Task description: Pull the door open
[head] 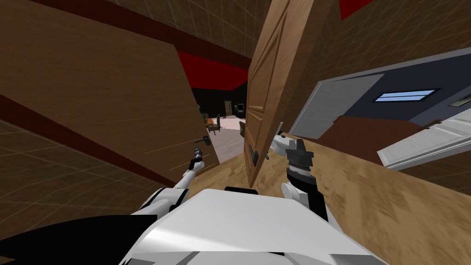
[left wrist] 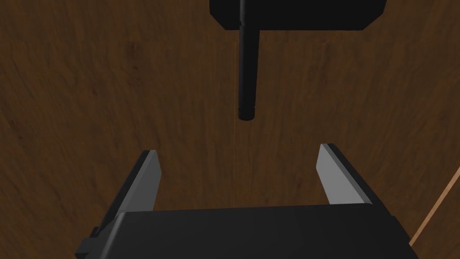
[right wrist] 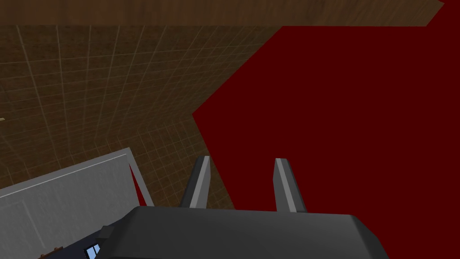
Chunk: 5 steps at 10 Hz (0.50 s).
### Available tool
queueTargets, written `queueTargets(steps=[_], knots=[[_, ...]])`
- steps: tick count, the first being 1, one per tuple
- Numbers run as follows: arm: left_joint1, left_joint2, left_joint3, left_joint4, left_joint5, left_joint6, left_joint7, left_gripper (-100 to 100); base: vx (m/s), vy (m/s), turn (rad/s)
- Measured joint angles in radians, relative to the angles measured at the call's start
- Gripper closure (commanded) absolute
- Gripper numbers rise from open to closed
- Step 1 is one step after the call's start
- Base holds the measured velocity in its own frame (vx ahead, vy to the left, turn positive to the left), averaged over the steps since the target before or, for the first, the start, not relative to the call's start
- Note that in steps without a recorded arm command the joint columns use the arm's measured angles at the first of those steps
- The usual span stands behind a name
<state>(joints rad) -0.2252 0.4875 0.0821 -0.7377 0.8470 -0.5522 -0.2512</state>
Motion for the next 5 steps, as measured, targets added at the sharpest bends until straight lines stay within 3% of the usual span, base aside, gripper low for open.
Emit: queueTargets(steps=[5], knots=[[-0.042,0.026,-0.007,0.101,0.035,-0.016,-0.005,-100,0.026,0.032,-0.12]])
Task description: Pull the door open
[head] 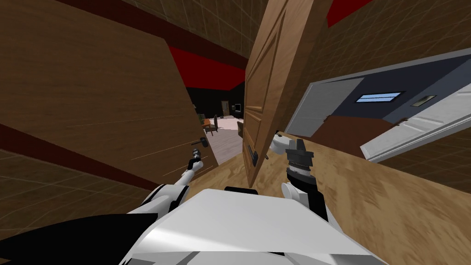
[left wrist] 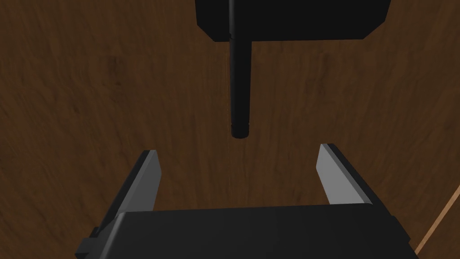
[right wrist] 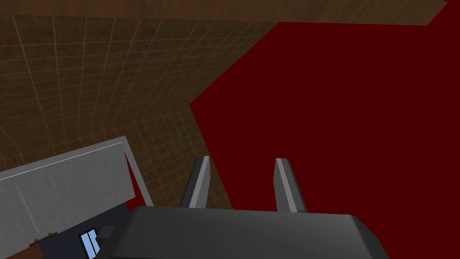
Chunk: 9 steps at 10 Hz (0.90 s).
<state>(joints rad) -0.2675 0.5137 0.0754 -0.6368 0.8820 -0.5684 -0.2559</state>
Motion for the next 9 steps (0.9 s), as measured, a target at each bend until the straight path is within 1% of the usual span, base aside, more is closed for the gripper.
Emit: queueTargets(steps=[1,2,3,4,5,6,7,8,9], knots=[[-0.012,0.007,-0.003,0.025,0.006,-0.002,0.0,-100,0.026,0.03,-0.154],[-0.027,0.016,-0.01,0.06,0.011,-0.01,0.008,-100,0.012,0.016,-0.032],[-0.029,0.016,-0.01,0.064,0.012,-0.012,0.01,-100,0.065,0.114,-0.249],[-0.027,0.022,-0.003,0.077,0.017,-0.018,0.012,-100,0.103,0.182,-0.239],[-0.037,0.027,0.003,0.102,0.02,-0.026,0.014,-100,0.092,0.192,-0.224],[-0.039,0.03,0.017,0.113,0.029,-0.031,0.007,-100,0.09,0.218,-0.301],[-0.051,0.037,0.022,0.153,0.031,-0.045,0.014,-100,0.076,0.147,-0.112],[-0.045,0.037,0.034,0.148,0.039,-0.048,0.007,-100,0.045,0.045,0.04],[-0.033,0.035,0.046,0.125,0.046,-0.039,-0.01,-100,0.078,0.104,-0.232]])
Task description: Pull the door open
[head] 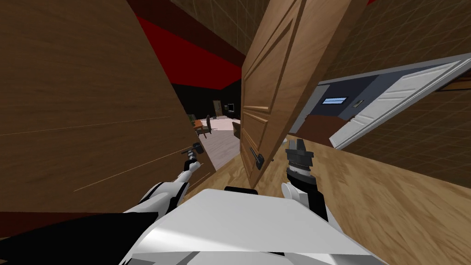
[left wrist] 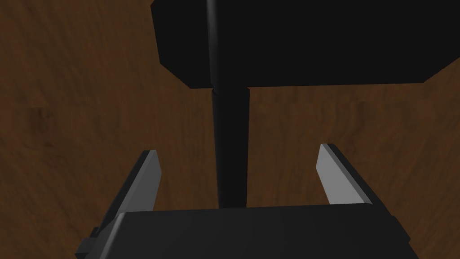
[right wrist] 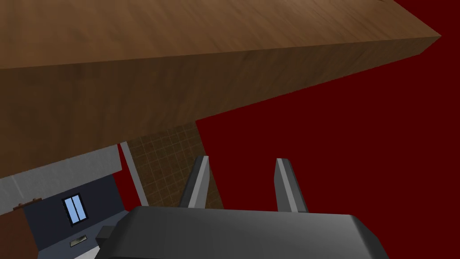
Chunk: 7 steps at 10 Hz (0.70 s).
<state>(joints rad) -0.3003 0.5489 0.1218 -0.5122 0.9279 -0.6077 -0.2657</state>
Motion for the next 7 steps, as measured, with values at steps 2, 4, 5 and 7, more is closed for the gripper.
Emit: queueTargets(steps=[2,4,5,7], knots=[[-0.008,0.006,0.021,0.04,0.012,-0.014,-0.009,-100,0.061,0.15,-0.181],[-0.008,0.006,0.021,0.041,0.012,-0.016,-0.008,100,-0.011,-0.025,0.038],[-0.01,0.009,0.022,0.039,0.012,-0.016,-0.009,100,-0.006,-0.028,0.008],[-0.007,0.007,0.022,0.041,0.012,-0.014,-0.009,100,-0.004,-0.012,0.003]])
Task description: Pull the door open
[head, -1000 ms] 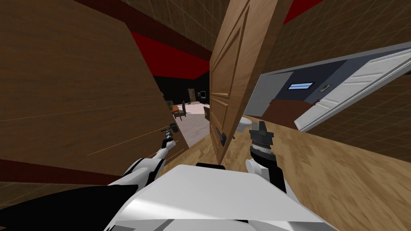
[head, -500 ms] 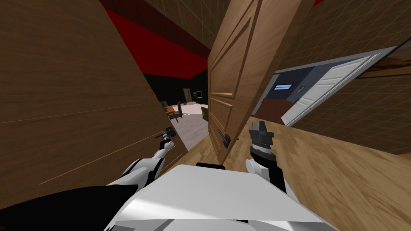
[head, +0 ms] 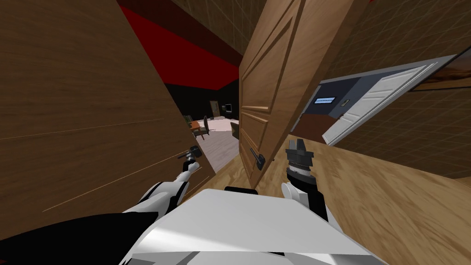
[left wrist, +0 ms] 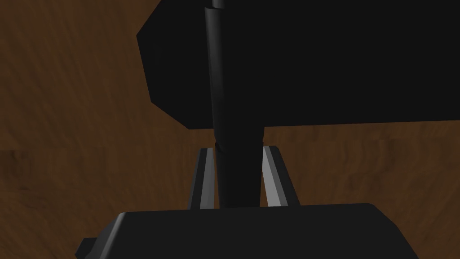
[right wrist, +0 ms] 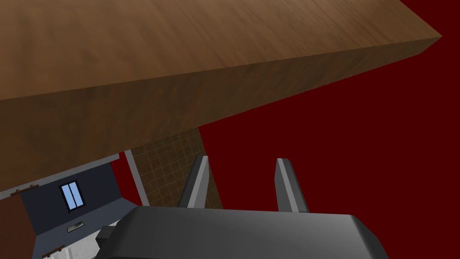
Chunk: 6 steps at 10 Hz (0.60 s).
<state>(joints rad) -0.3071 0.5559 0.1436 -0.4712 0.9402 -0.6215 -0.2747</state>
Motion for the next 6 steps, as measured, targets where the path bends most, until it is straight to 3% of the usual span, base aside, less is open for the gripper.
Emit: queueTargets(steps=[2,3,4,5,6], knots=[[0.001,-0.001,0.0,0.001,0.0,0.0,0.0,100,-0.069,-0.003,-0.008],[-0.012,0.003,-0.01,0.012,-0.011,-0.003,0.013,100,-0.252,0.019,-0.055],[-0.01,0.001,-0.011,-0.009,-0.018,0.006,0.014,100,-0.222,-0.012,-0.063],[-0.028,0.002,-0.032,0.016,-0.038,0.003,0.037,100,-0.143,-0.015,-0.035],[-0.017,-0.007,-0.032,-0.004,-0.04,0.009,0.038,100,-0.234,0.008,-0.027]])
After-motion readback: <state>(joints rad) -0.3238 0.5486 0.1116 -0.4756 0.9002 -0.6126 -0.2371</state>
